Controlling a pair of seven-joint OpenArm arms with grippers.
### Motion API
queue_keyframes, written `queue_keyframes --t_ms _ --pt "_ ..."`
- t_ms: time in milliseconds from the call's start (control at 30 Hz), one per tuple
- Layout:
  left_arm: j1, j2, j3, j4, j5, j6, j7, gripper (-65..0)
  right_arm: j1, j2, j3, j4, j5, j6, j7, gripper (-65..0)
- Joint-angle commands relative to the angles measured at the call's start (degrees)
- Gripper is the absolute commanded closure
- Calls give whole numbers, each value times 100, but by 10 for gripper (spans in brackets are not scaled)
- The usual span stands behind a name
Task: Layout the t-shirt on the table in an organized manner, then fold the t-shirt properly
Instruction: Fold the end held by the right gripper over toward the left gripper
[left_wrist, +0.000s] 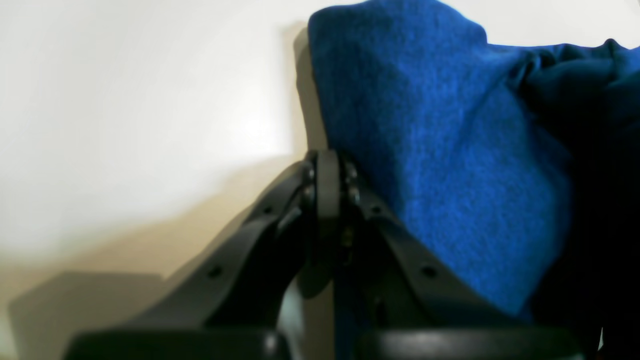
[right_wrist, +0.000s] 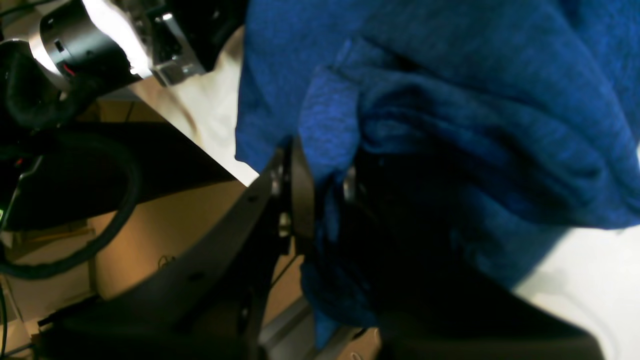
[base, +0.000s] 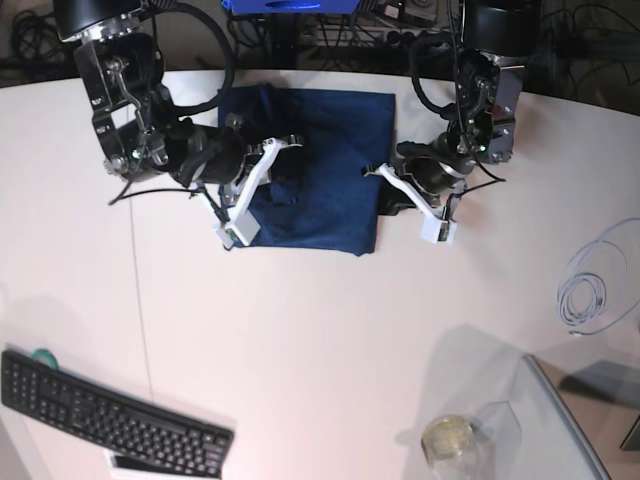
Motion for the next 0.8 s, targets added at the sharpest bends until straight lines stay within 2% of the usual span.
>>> queue_keyframes --t_ms 0,167,367,467,567,767 --pt "3 -14 -19 92 -61 -39 -48 0 129 16 -16 42 79 6 123 -6" --pt "56 -23 -46 92 -61 -39 -48 0 313 -11 -113 -160 79 -3 203 -6" --pt "56 -23 -46 92 -61 -39 -48 0 524 -239 -315 -319 61 -12 352 -6" --pt "56 -23 -19 92 -61 -39 -48 0 665 -310 -482 -644 61 -381 361 -6" --pt "56 -23 -37 92 -61 -39 -48 0 762 -318 -667 -837 61 -496 378 -6" --pt "65 -49 -55 92 -61 -39 -48 0 735 -310 -720 -899 61 -522 1011 -35"
